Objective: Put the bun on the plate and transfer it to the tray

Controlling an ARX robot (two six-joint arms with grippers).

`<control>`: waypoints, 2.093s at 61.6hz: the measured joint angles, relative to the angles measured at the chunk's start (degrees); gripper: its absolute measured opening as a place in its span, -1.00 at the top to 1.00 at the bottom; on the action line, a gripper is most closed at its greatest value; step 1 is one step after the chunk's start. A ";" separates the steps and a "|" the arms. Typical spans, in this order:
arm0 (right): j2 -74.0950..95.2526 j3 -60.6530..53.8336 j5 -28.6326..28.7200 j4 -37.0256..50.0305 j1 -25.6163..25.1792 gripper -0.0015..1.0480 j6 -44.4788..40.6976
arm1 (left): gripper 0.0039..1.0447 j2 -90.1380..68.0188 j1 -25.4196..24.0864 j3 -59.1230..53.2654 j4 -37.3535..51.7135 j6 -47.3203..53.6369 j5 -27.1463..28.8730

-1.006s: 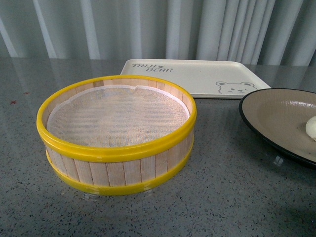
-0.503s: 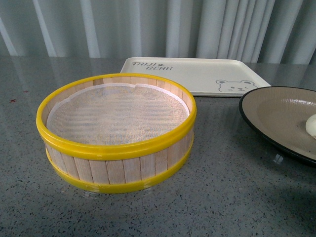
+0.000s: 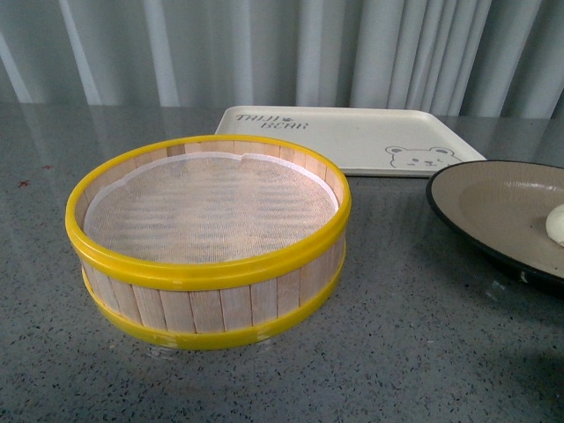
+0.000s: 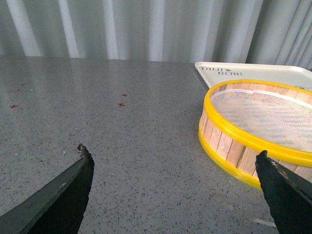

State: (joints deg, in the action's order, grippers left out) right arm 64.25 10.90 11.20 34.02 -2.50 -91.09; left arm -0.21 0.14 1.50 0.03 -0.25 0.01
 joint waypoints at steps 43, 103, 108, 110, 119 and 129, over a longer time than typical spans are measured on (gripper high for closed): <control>1.66 19.26 11.85 -13.49 -3.56 0.95 -4.61 | -0.88 0.00 0.00 0.00 0.00 0.00 0.00; 50.27 68.26 14.53 -26.05 4.87 0.95 -19.10 | -0.88 0.00 0.00 0.00 0.00 0.00 0.00; 51.69 70.49 14.27 -27.17 4.92 0.95 -19.54 | -0.88 0.00 0.00 0.00 0.00 0.00 0.00; 52.28 71.30 14.12 -27.58 4.94 0.95 -19.71 | -0.88 0.00 0.00 0.00 0.00 0.00 0.00; 53.86 73.59 13.51 -28.46 4.96 0.95 -19.98 | -0.88 0.00 0.00 0.00 0.00 0.00 0.00; 54.51 73.81 13.53 -28.37 4.85 0.95 -18.84 | -0.88 0.00 0.00 0.00 0.00 0.00 0.00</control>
State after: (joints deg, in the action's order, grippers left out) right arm 118.76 84.71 24.73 5.65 2.35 -109.93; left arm -0.21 0.14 1.50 0.03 -0.25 0.01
